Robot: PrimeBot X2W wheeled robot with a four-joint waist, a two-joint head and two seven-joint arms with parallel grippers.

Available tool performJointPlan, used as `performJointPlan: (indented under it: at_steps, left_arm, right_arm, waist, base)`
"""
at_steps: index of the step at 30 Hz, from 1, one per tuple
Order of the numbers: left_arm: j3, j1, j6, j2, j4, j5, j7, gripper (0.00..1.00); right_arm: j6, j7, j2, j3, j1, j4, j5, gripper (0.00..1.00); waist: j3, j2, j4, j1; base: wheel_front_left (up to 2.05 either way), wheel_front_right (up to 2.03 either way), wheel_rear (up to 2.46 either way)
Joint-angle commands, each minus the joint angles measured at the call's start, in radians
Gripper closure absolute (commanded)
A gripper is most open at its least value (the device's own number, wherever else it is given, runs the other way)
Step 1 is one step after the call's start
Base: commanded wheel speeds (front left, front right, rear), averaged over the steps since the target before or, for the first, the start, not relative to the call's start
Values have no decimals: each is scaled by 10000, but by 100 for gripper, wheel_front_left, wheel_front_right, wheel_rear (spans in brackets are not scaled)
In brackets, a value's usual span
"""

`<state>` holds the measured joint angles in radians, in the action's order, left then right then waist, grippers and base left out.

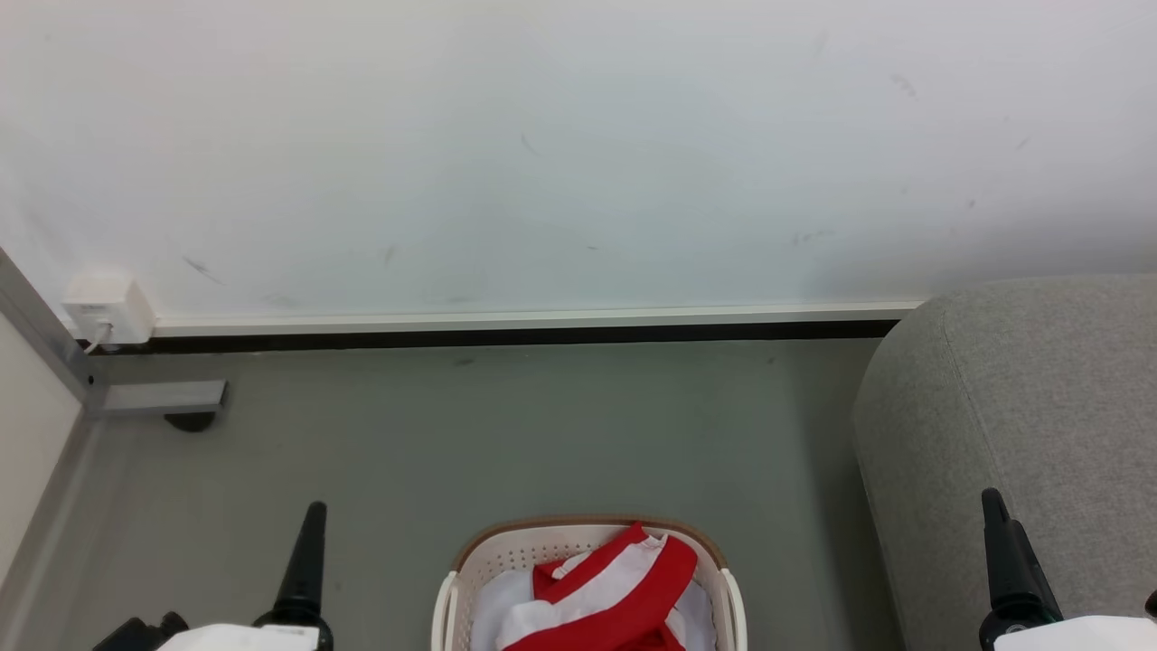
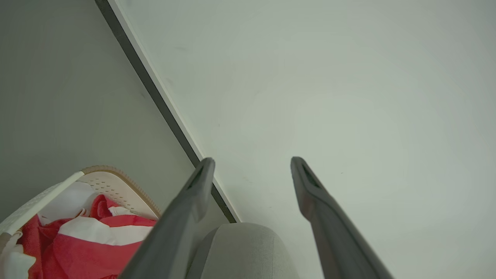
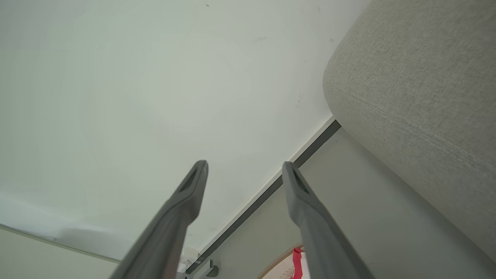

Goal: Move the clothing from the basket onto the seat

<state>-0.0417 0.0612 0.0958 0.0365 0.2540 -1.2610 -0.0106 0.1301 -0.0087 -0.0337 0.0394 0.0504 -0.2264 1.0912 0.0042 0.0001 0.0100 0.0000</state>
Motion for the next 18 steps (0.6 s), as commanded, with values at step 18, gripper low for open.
performJointPlan:
  at_steps: [18]
  left_arm:
    - [210, -94, -195, 105, -330, 3654, -694, 0]
  right_arm:
    - [4, -716, -132, -437, 94, -174, -3348, 0]
  waist:
    - [-1, -1, 65, 0]
  base:
    - [0, 0, 0]
